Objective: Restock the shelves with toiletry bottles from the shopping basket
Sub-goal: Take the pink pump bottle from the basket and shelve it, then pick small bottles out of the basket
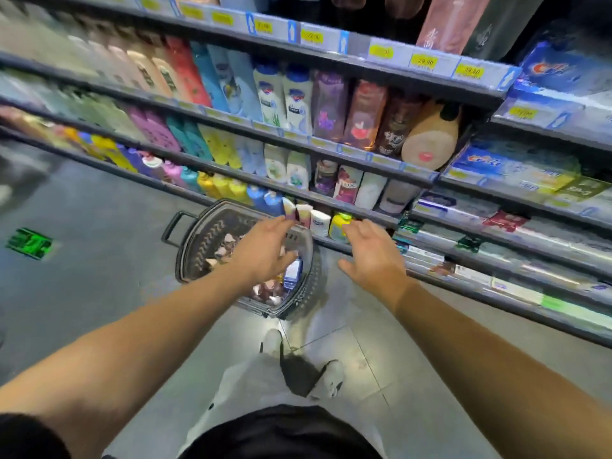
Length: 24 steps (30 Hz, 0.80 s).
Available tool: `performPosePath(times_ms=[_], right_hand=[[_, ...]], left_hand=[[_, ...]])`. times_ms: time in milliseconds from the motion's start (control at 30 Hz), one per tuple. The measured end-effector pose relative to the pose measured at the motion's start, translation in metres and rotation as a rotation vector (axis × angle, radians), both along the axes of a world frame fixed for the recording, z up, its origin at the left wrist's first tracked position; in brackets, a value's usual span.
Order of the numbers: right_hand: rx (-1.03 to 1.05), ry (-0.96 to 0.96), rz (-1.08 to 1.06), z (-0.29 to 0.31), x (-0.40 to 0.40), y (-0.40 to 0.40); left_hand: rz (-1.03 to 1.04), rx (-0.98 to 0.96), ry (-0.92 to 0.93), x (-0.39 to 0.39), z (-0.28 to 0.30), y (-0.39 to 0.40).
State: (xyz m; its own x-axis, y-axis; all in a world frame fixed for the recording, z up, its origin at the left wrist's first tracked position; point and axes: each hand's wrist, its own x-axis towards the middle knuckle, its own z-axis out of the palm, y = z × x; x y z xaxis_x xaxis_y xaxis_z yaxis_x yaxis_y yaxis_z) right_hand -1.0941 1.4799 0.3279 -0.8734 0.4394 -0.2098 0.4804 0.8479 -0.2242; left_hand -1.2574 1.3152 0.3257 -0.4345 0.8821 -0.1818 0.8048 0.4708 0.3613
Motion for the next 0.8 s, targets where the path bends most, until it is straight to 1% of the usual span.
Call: performPosePath(times_ms=[100, 233, 333, 467, 633, 800], right_hand=[[0.003, 0.009, 0.047, -0.018, -0.011, -0.03], [-0.067, -0.107, 0.056, -0.04, -0.05, -0.068], [-0.077, -0.118, 0.05, -0.058, -0.088, -0.096], [-0.123, -0.184, -0.031, -0.084, -0.133, -0.132], [-0.158, -0.28, -0.09, -0.115, -0.186, -0.167], [-0.226, -0.276, -0.223, -0.14, -0.22, -0.187]], left_hand=[[0.005, -0.054, 0.014, -0.013, -0.019, -0.041], [-0.001, -0.114, 0.019, -0.049, -0.048, -0.094], [-0.006, -0.158, 0.012, -0.088, -0.072, -0.129], [-0.008, -0.241, -0.038, -0.148, -0.098, -0.165], [-0.071, -0.294, -0.079, -0.217, -0.128, -0.191], [-0.091, -0.298, -0.115, -0.253, -0.16, -0.194]])
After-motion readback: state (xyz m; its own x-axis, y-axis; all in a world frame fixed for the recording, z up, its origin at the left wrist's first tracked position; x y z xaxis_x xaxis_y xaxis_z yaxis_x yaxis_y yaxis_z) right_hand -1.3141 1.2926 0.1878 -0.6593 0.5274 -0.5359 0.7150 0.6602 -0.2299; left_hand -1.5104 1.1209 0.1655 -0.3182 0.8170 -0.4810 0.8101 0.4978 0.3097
